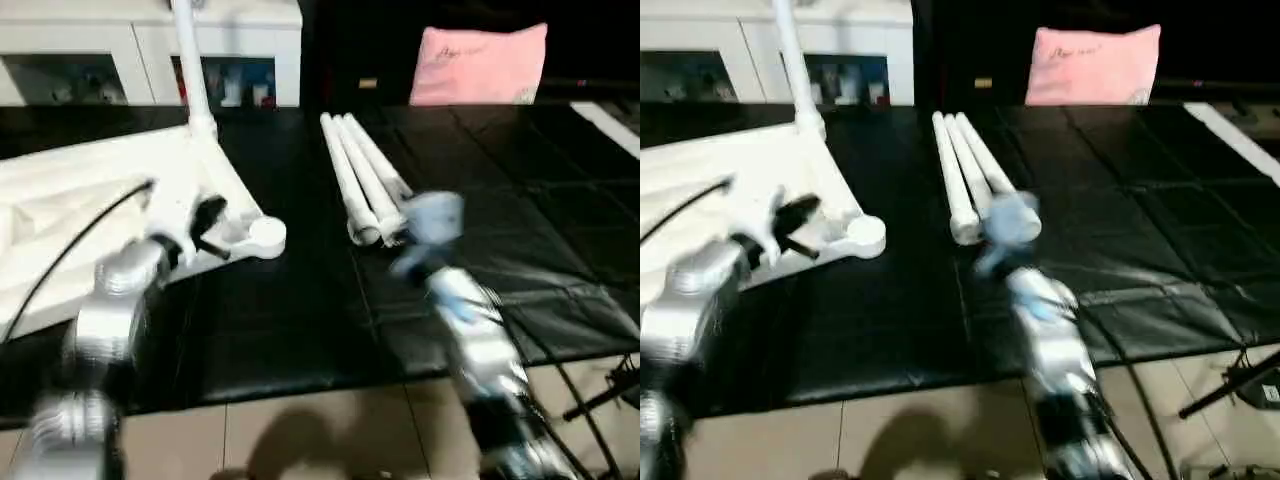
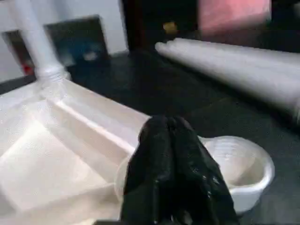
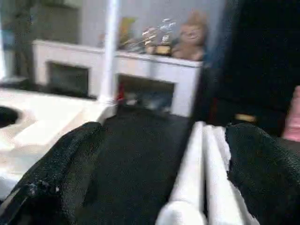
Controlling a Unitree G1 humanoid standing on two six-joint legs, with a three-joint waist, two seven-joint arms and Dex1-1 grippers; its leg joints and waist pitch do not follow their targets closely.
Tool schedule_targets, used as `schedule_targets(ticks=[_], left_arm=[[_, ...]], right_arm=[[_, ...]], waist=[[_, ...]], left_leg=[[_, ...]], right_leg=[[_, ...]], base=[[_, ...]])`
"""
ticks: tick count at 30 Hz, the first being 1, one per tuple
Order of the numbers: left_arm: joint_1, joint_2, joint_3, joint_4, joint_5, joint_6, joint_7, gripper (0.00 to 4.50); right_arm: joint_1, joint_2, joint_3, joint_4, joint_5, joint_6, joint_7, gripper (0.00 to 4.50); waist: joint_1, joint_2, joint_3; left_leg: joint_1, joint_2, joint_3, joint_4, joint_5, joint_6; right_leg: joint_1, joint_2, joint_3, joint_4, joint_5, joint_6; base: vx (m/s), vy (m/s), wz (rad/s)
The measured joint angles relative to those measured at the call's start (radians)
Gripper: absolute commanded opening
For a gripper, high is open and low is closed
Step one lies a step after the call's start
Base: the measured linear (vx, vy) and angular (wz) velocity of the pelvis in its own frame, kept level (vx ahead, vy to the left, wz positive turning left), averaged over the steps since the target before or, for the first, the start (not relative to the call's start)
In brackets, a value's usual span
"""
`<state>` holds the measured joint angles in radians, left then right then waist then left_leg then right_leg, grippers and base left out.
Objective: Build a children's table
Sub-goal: Rotate table base, then move to table
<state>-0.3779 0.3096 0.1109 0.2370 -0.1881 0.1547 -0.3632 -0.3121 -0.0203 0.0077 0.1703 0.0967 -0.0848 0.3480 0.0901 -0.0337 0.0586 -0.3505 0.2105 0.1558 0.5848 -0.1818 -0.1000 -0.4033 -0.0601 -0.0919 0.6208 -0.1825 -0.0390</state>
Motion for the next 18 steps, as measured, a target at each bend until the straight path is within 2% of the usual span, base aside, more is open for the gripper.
schedule_targets(ticks=[2, 5, 10, 13, 15, 18], left_arm=[[0.073, -0.062, 0.018, -0.134, -0.038, 0.033, 0.054, 0.07], [0.163, -0.108, 0.033, -0.271, -0.054, 0.072, 0.119, 0.07], [0.299, -0.121, 0.020, -0.401, -0.018, 0.094, 0.171, 0.07], [0.326, -0.136, 0.005, -0.420, 0.003, 0.085, 0.183, 0.07], [0.327, -0.152, 0.000, -0.425, 0.010, 0.077, 0.196, 0.07], [0.327, -0.155, -0.018, -0.449, 0.021, 0.076, 0.203, 0.07]], right_arm=[[0.042, 0.002, -0.009, -0.073, 0.019, 0.067, -0.023, 4.50], [0.080, 0.019, -0.037, -0.145, 0.052, 0.141, -0.057, 4.50], [0.157, -0.002, -0.038, -0.182, -0.010, 0.205, -0.121, 4.50], [0.186, -0.027, -0.018, -0.215, -0.034, 0.316, -0.133, 4.50], [0.200, -0.034, -0.004, -0.232, -0.026, 0.321, -0.112, 4.50], [0.203, -0.033, 0.012, -0.247, -0.015, 0.320, -0.091, 4.50]], waist=[[0.000, 0.000, 0.000], [-0.004, 0.002, 0.000], [-0.003, -0.003, -0.002], [-0.001, -0.002, -0.002], [-0.002, 0.000, -0.001], [-0.005, 0.001, -0.001]], left_leg=[[0.000, 0.000, 0.000, 0.000, 0.000, 0.000], [-0.001, 0.000, 0.000, -0.002, 0.000, 0.000], [-0.002, 0.000, 0.001, -0.007, 0.000, 0.000], [-0.001, -0.001, 0.001, -0.006, 0.000, 0.000], [0.000, -0.002, 0.000, -0.006, 0.000, 0.000], [0.008, -0.002, -0.001, -0.010, -0.001, 0.002]], right_leg=[[0.000, 0.001, 0.000, -0.001, -0.001, 0.001], [0.002, 0.001, 0.000, -0.004, -0.003, 0.006], [0.002, 0.002, 0.000, -0.008, -0.003, 0.008], [0.001, 0.002, 0.001, -0.011, -0.002, 0.011], [0.003, 0.002, 0.001, -0.012, -0.003, 0.011], [0.008, 0.002, 0.001, -0.015, -0.004, 0.014]], base=[[0.000, 0.000, 0.00], [0.000, 0.000, 0.00], [0.000, 0.000, 0.00], [0.000, 0.000, 0.00], [0.000, 0.000, 0.00], [0.000, 0.000, 0.00]])
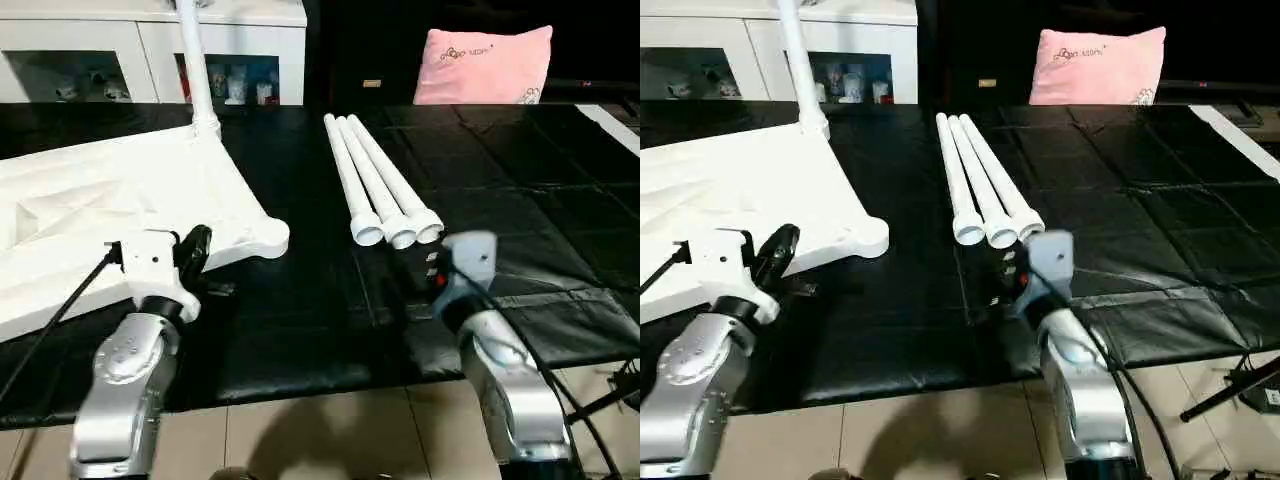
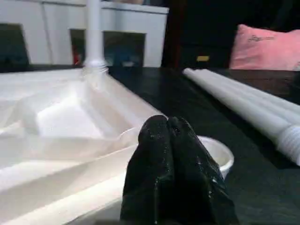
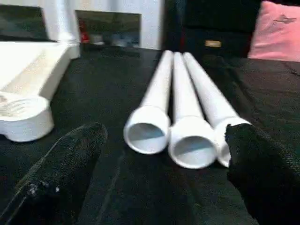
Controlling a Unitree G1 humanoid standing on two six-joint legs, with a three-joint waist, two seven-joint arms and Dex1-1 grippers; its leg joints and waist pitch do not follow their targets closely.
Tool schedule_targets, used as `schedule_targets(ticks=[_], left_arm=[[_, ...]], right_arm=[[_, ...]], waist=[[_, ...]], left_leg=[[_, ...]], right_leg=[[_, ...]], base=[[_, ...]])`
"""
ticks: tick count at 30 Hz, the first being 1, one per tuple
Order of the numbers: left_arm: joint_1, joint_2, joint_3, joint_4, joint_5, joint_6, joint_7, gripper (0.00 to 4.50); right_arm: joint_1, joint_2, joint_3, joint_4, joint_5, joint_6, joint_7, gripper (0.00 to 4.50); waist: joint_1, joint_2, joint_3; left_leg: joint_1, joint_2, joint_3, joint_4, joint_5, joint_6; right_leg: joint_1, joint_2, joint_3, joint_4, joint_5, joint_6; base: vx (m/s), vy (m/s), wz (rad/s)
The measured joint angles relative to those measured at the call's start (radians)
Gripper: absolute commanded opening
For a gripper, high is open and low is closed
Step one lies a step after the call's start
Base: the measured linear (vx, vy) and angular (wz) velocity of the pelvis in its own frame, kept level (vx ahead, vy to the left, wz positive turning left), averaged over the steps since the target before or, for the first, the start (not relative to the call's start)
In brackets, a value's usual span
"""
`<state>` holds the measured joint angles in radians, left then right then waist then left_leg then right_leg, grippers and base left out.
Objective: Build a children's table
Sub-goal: Move to table
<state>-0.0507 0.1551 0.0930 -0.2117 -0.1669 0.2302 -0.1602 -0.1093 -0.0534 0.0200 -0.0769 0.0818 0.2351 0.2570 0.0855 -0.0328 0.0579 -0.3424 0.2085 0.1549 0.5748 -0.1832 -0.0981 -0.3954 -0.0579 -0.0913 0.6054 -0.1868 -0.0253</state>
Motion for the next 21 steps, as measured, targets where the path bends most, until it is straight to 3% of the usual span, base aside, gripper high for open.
schedule_targets(ticks=[1, 3, 4, 7, 10, 12, 13, 14, 15, 16, 17, 18, 19, 20, 21], left_arm=[[-0.001, 0.003, -0.007, -0.011, 0.006, 0.003, 0.000, 0.07], [-0.013, 0.016, -0.020, -0.023, 0.015, 0.005, 0.001, 0.07], [-0.020, 0.025, -0.018, -0.030, 0.018, 0.008, 0.002, 0.07], [-0.019, 0.032, -0.006, -0.032, 0.029, 0.012, 0.006, 0.07], [-0.016, 0.037, 0.012, -0.033, 0.035, 0.020, 0.014, 0.07], [-0.015, 0.044, 0.020, -0.033, 0.035, 0.027, 0.015, 0.07], [-0.004, 0.052, 0.027, -0.034, 0.035, 0.028, 0.016, 0.07], [0.005, 0.060, 0.039, -0.034, 0.035, 0.030, 0.018, 0.07], [0.006, 0.065, 0.047, -0.033, 0.035, 0.031, 0.021, 0.07], [0.001, 0.070, 0.050, -0.036, 0.036, 0.031, 0.021, 0.07], [0.000, 0.067, 0.049, -0.043, 0.036, 0.031, 0.021, 0.07], [-0.002, 0.064, 0.047, -0.046, 0.036, 0.031, 0.021, 0.07], [-0.006, 0.039, 0.023, -0.046, 0.035, 0.033, 0.020, 0.07], [-0.006, 0.027, 0.002, -0.048, 0.034, 0.033, 0.016, 0.07], [-0.007, 0.025, -0.005, -0.048, 0.034, 0.034, 0.015, 0.07]], right_arm=[[0.000, -0.001, 0.005, 0.000, 0.005, -0.008, 0.009, 4.50], [0.000, -0.010, 0.014, 0.000, 0.004, -0.032, 0.017, 4.50], [-0.001, -0.011, 0.021, 0.001, 0.003, -0.046, 0.028, 4.50], [0.002, 0.005, 0.023, -0.004, 0.009, -0.068, 0.035, 4.50], [0.007, 0.010, 0.034, -0.023, 0.035, -0.053, 0.055, 4.50], [0.010, 0.011, 0.039, -0.031, 0.044, -0.052, 0.061, 4.50], [0.010, 0.016, 0.051, -0.030, 0.053, -0.052, 0.069, 4.50], [0.010, 0.025, 0.060, -0.035, 0.062, -0.052, 0.075, 4.50], [0.011, 0.034, 0.067, -0.040, 0.068, -0.053, 0.079, 4.50], [0.012, 0.033, 0.068, -0.044, 0.072, -0.054, 0.079, 4.50], [0.011, 0.030, 0.066, -0.045, 0.070, -0.053, 0.074, 4.50], [0.014, 0.024, 0.062, -0.046, 0.070, -0.051, 0.068, 4.50], [0.028, 0.007, 0.045, -0.047, 0.068, -0.047, 0.062, 4.50], [0.029, -0.008, 0.030, -0.043, 0.067, -0.039, 0.059, 4.50], [0.030, -0.013, 0.014, -0.041, 0.066, -0.036, 0.056, 4.50]], waist=[[-0.003, 0.004, 0.003], [-0.010, 0.014, 0.007], [-0.015, 0.016, 0.008], [-0.017, 0.020, 0.011], [-0.017, 0.027, 0.014], [-0.018, 0.027, 0.014], [-0.021, 0.031, 0.017], [-0.023, 0.027, 0.015], [-0.031, 0.021, 0.013], [-0.039, 0.013, 0.009], [-0.048, 0.003, 0.004], [-0.050, -0.017, -0.002], [-0.039, -0.006, -0.003], [-0.026, 0.001, -0.001], [-0.022, 0.014, -0.005]], left_leg=[[0.001, -0.002, -0.009, -0.004, -0.001, 0.001], [0.002, -0.003, -0.030, -0.008, -0.004, 0.001], [0.001, -0.004, -0.044, -0.007, -0.006, 0.004], [0.001, -0.001, -0.046, 0.006, -0.018, 0.024], [0.001, -0.001, -0.051, 0.015, -0.018, 0.024], [0.007, -0.008, -0.059, 0.014, -0.024, 0.030], [0.020, -0.016, -0.053, 0.008, -0.030, 0.033], [0.036, -0.027, -0.052, 0.005, -0.040, 0.034], [0.047, -0.036, -0.050, 0.008, -0.049, 0.038], [0.063, -0.047, -0.046, 0.014, -0.062, 0.041], [0.073, -0.056, -0.037, 0.018, -0.072, 0.039], [0.075, -0.070, -0.029, 0.026, -0.086, 0.046], [0.082, -0.069, -0.030, 0.059, -0.112, 0.093], [0.066, -0.070, -0.036, 0.098, -0.132, 0.129], [0.029, -0.074, -0.047, 0.156, -0.130, 0.127]], right_leg=[[0.015, -0.001, -0.011, -0.009, -0.002, 0.001], [0.044, -0.006, -0.051, -0.033, -0.010, 0.003], [0.064, -0.015, -0.080, -0.043, -0.011, 0.002], [0.098, -0.035, -0.122, -0.048, -0.025, 0.010], [0.138, -0.036, -0.131, -0.059, -0.048, 0.028], [0.156, -0.033, -0.118, -0.067, -0.060, 0.035], [0.152, -0.029, -0.085, -0.057, -0.076, 0.019], [0.143, -0.023, -0.053, -0.022, -0.097, -0.025], [0.126, -0.018, -0.026, 0.028, -0.110, -0.045], [0.096, -0.017, -0.004, 0.072, -0.110, -0.044], [0.077, -0.022, 0.011, 0.066, -0.108, -0.042], [0.078, -0.024, 0.037, 0.058, -0.101, 0.005], [0.099, -0.016, 0.047, 0.055, -0.115, 0.021], [0.109, -0.010, 0.051, 0.045, -0.118, 0.019], [0.121, -0.005, 0.051, 0.031, -0.118, 0.018]], base=[[0.000, 0.000, 0.00], [0.005, 0.007, 0.14], [0.043, 0.015, 0.48], [0.058, 0.009, 0.52], [0.099, 0.035, 0.57], [0.138, 0.042, 0.63], [0.213, 0.010, 0.48], [0.213, 0.010, 0.48], [0.215, 0.000, 0.19], [0.182, -0.016, 0.05], [0.182, -0.016, 0.05], [0.147, -0.040, 0.10], [0.155, -0.037, 0.12], [0.155, -0.037, 0.12], [0.198, -0.024, 0.01]])
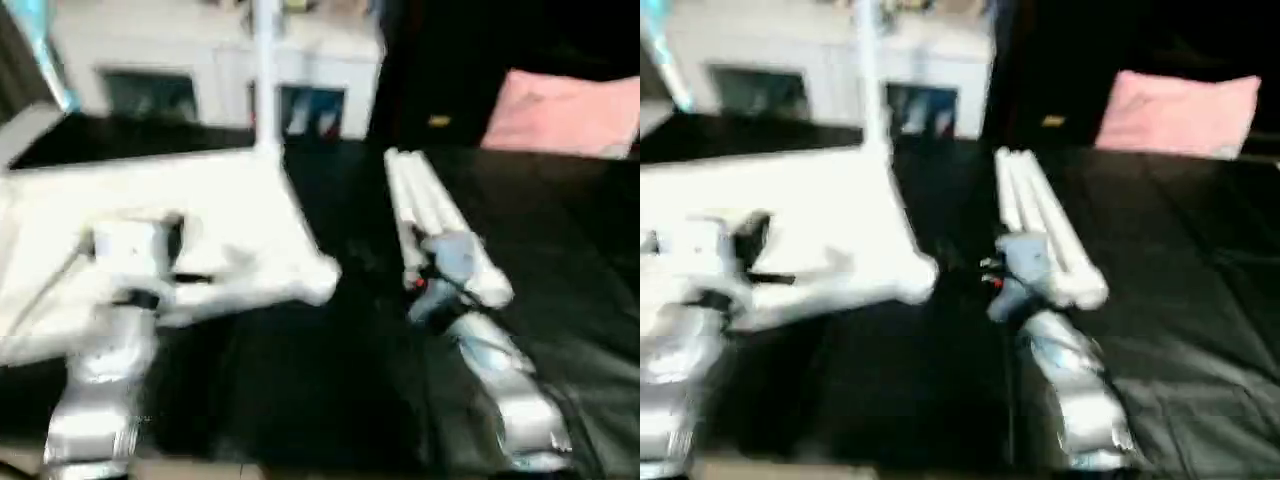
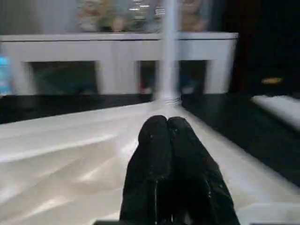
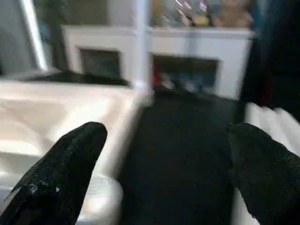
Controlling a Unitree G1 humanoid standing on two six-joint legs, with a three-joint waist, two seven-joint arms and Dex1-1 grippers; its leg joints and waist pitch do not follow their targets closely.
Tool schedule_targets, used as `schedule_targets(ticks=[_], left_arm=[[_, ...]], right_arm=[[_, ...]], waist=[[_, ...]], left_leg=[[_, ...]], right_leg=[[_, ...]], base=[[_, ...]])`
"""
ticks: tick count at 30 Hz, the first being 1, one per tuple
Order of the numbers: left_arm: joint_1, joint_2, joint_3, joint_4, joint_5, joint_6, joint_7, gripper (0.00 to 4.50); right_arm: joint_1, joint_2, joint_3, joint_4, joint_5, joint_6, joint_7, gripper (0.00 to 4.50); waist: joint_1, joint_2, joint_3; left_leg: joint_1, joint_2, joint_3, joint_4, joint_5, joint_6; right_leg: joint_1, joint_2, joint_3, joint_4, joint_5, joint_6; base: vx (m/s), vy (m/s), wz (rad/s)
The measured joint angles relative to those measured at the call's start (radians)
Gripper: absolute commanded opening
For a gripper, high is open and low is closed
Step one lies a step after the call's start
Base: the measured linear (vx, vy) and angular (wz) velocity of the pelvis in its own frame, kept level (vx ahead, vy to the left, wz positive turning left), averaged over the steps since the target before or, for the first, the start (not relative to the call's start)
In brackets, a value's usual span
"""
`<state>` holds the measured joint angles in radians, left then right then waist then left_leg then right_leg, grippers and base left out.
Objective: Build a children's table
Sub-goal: Move to table, then pick table leg
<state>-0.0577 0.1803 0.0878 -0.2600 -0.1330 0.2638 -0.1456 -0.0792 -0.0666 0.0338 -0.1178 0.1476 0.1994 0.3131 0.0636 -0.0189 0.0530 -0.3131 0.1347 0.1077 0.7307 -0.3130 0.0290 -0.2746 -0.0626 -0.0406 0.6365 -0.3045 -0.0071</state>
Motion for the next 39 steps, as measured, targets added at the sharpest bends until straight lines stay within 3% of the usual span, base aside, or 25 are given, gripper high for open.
schedule_targets(ticks=[1, 2, 3, 4, 5, 6, 7, 8, 9, 12, 13, 15, 20, 22, 26, 34, 39], left_arm=[[-0.001, 0.004, 0.004, -0.001, 0.000, 0.000, 0.000, 0.07], [-0.005, 0.007, 0.007, -0.003, 0.000, 0.000, 0.001, 0.07], [-0.010, 0.009, 0.013, -0.008, 0.000, 0.000, 0.002, 0.07], [-0.014, 0.020, 0.021, -0.007, 0.001, 0.004, 0.005, 0.07], [-0.012, 0.025, 0.032, -0.001, 0.001, 0.008, 0.008, 0.07], [-0.012, 0.027, 0.040, 0.007, 0.002, 0.015, 0.010, 0.07], [-0.011, 0.027, 0.041, 0.010, 0.002, 0.020, 0.011, 0.07], [-0.013, 0.029, 0.039, 0.010, 0.003, 0.020, 0.010, 0.07], [-0.014, 0.032, 0.033, 0.009, 0.009, 0.020, 0.007, 0.07], [-0.018, 0.038, 0.002, 0.005, 0.019, 0.018, -0.008, 0.07], [-0.018, 0.064, -0.006, 0.008, 0.027, 0.018, -0.025, 0.07], [-0.018, 0.103, -0.009, 0.013, 0.030, 0.026, -0.062, 0.07], [-0.044, 0.232, -0.056, 0.051, 0.010, 0.083, -0.235, 0.07], [-0.060, 0.313, -0.098, 0.075, 0.007, 0.091, -0.347, 0.07], [-0.069, 0.393, -0.137, 0.086, -0.011, 0.106, -0.492, 0.07], [-0.077, 0.457, -0.166, 0.055, -0.100, 0.185, -0.650, 0.07], [-0.075, 0.457, -0.166, 0.025, -0.132, 0.218, -0.673, 0.07]], right_arm=[[0.000, -0.003, -0.004, 0.000, 0.000, 0.007, 0.001, 4.50], [-0.002, -0.002, -0.002, -0.002, 0.001, 0.008, 0.003, 4.50], [-0.010, -0.002, 0.002, -0.006, 0.001, 0.010, 0.004, 4.50], [-0.021, 0.006, 0.008, -0.003, 0.001, 0.017, 0.003, 4.50], [-0.029, 0.018, 0.028, -0.003, 0.001, 0.023, 0.003, 4.50], [-0.037, 0.020, 0.048, -0.003, 0.000, 0.030, 0.003, 4.50], [-0.049, 0.019, 0.054, -0.002, -0.002, 0.041, -0.001, 4.50], [-0.059, 0.014, 0.051, -0.002, -0.002, 0.049, -0.006, 4.50], [-0.066, 0.007, 0.045, 0.002, -0.002, 0.061, -0.013, 4.50], [-0.086, -0.003, 0.011, 0.022, -0.004, 0.100, -0.038, 4.50], [-0.123, -0.002, 0.001, 0.059, -0.013, 0.126, -0.057, 4.50], [-0.194, 0.009, -0.015, 0.108, -0.019, 0.168, -0.095, 4.50], [-0.386, 0.007, -0.048, 0.270, -0.026, 0.280, -0.178, 4.50], [-0.476, -0.010, -0.057, 0.408, -0.036, 0.289, -0.190, 4.50], [-0.597, -0.015, -0.082, 0.596, -0.037, 0.279, -0.206, 4.50], [-0.800, -0.029, -0.103, 0.922, -0.048, 0.328, -0.253, 4.50], [-0.811, -0.029, -0.106, 1.016, -0.063, 0.321, -0.285, 4.50]], waist=[[0.010, 0.007, -0.006], [0.017, 0.018, -0.013], [0.022, 0.042, -0.023], [0.026, 0.049, -0.021], [0.022, 0.042, -0.021], [0.020, 0.031, -0.023], [0.019, 0.026, -0.024], [0.017, 0.021, -0.025], [0.013, 0.022, -0.025], [0.013, 0.019, -0.023], [0.011, 0.015, -0.021], [0.005, 0.015, -0.019], [-0.002, 0.010, -0.014], [-0.002, 0.008, -0.013], [-0.003, 0.008, -0.013], [-0.002, 0.000, -0.013], [-0.001, -0.007, -0.013]], left_leg=[[-0.044, -0.005, -0.004, 0.018, 0.015, -0.005], [-0.067, -0.003, -0.006, -0.015, 0.040, -0.004], [-0.094, 0.012, -0.009, -0.109, 0.097, 0.010], [-0.106, 0.030, -0.034, -0.091, 0.141, -0.059], [-0.108, 0.025, -0.040, -0.077, 0.130, -0.060], [-0.109, 0.017, -0.049, -0.075, 0.128, -0.059], [-0.107, 0.001, -0.067, -0.077, 0.128, -0.060], [-0.107, -0.013, -0.071, -0.079, 0.128, -0.062], [-0.105, -0.016, -0.073, -0.086, 0.132, -0.071], [-0.102, 0.007, -0.036, -0.124, 0.147, -0.089], [-0.096, 0.017, -0.021, -0.131, 0.151, -0.091], [-0.089, 0.025, -0.010, -0.132, 0.151, -0.092], [-0.086, 0.032, -0.003, -0.135, 0.151, -0.092], [-0.087, 0.032, -0.001, -0.135, 0.151, -0.092], [-0.091, 0.033, 0.011, -0.134, 0.151, -0.092], [-0.091, 0.041, 0.033, -0.134, 0.151, -0.093], [-0.091, 0.044, 0.040, -0.133, 0.155, -0.097]], right_leg=[[0.012, 0.005, -0.003, -0.017, -0.001, -0.001], [0.017, 0.011, -0.011, -0.023, -0.004, -0.003], [0.016, 0.035, -0.031, -0.018, -0.010, -0.001], [0.004, 0.044, -0.044, 0.016, -0.033, 0.009], [-0.014, 0.037, -0.040, 0.052, -0.039, 0.006], [-0.037, 0.034, -0.015, 0.071, -0.031, 0.012], [-0.064, 0.012, 0.011, 0.067, -0.008, 0.035], [-0.077, -0.009, 0.032, 0.034, 0.009, 0.067], [-0.077, -0.019, 0.031, 0.032, 0.023, 0.076], [-0.084, -0.015, 0.024, 0.009, 0.044, 0.055], [-0.084, -0.015, 0.025, 0.007, 0.052, 0.052], [-0.085, -0.015, 0.026, 0.010, 0.052, 0.053], [-0.094, -0.015, 0.025, 0.010, 0.056, 0.049], [-0.100, -0.015, 0.026, 0.009, 0.057, 0.048], [-0.105, -0.021, 0.028, 0.010, 0.067, 0.036], [-0.114, -0.028, 0.026, 0.011, 0.084, 0.038], [-0.115, -0.028, 0.027, 0.011, 0.088, 0.039]], base=[[0.185, -0.011, -0.08], [0.185, -0.011, -0.08], [0.133, -0.005, -0.04], [0.098, 0.008, -0.13], [0.098, 0.008, -0.13], [0.101, 0.007, -0.18], [0.004, 0.040, -0.19], [0.004, 0.040, -0.19], [-0.100, 0.067, -0.15], [-0.088, -0.005, -0.04], [-0.100, -0.030, -0.09], [-0.103, -0.026, -0.09], [-0.095, -0.007, -0.06], [-0.077, 0.008, -0.04], [-0.017, 0.003, -0.02], [0.000, 0.000, 0.00], [0.000, 0.000, 0.00]])
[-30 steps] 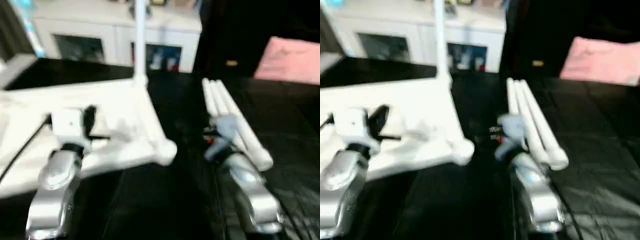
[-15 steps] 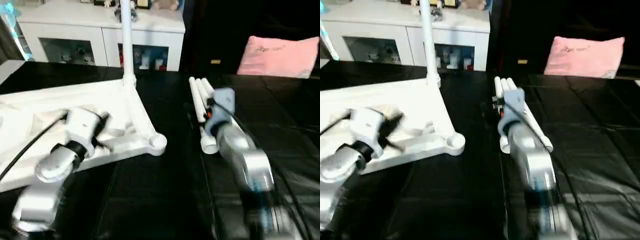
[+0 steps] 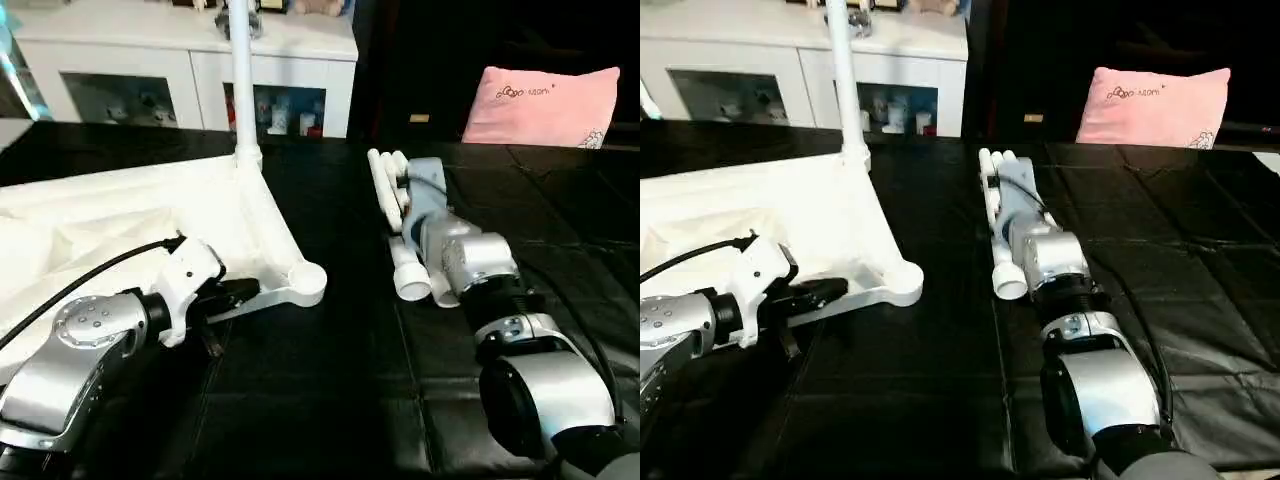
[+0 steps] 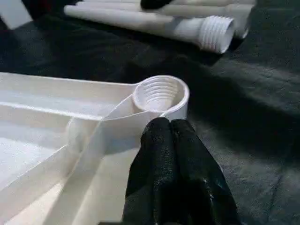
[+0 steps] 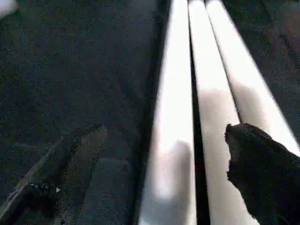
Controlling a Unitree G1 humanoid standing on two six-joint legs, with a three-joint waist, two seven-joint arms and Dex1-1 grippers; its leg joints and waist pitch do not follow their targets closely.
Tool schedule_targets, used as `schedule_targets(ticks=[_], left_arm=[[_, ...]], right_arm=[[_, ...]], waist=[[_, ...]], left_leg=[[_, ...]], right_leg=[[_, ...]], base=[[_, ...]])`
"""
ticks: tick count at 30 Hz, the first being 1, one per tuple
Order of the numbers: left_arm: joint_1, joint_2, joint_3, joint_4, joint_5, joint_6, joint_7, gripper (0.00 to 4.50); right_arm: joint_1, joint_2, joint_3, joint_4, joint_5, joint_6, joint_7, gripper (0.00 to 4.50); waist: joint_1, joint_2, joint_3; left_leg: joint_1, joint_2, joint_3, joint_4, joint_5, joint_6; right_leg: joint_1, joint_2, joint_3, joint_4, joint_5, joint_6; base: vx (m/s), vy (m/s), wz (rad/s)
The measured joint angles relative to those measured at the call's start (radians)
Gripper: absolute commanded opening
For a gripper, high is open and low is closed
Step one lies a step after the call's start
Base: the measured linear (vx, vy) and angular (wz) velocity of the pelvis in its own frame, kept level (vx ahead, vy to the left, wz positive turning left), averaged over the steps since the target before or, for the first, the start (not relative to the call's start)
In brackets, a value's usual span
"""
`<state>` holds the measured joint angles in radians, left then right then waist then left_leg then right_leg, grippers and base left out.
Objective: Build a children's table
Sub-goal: Pick table leg
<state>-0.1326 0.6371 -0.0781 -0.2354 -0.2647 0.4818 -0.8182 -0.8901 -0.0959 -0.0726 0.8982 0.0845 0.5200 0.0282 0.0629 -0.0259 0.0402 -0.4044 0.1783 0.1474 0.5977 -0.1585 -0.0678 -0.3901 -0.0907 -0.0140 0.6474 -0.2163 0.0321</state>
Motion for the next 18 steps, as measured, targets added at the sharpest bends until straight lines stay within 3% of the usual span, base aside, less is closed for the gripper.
schedule_targets(ticks=[13, 18], left_arm=[[-0.007, 0.002, -0.011, -0.010, -0.007, 0.025, -0.013, 0.07], [-0.010, 0.002, -0.012, -0.010, -0.007, 0.025, -0.013, 0.07]], right_arm=[[-0.055, 0.006, -0.049, 0.139, 0.033, -0.023, 0.041, 4.50], [-0.056, 0.006, -0.049, 0.166, 0.030, -0.052, 0.046, 4.50]], waist=[[-0.001, -0.001, -0.001], [0.007, 0.000, 0.000]], left_leg=[[0.000, 0.016, 0.009, 0.000, 0.007, -0.003], [0.001, 0.019, 0.009, -0.001, 0.008, -0.006]], right_leg=[[-0.006, 0.013, 0.001, -0.001, -0.005, 0.001], [-0.006, 0.014, 0.001, 0.000, -0.003, -0.001]], base=[[0.012, 0.001, -0.01], [0.000, 0.000, 0.00]])
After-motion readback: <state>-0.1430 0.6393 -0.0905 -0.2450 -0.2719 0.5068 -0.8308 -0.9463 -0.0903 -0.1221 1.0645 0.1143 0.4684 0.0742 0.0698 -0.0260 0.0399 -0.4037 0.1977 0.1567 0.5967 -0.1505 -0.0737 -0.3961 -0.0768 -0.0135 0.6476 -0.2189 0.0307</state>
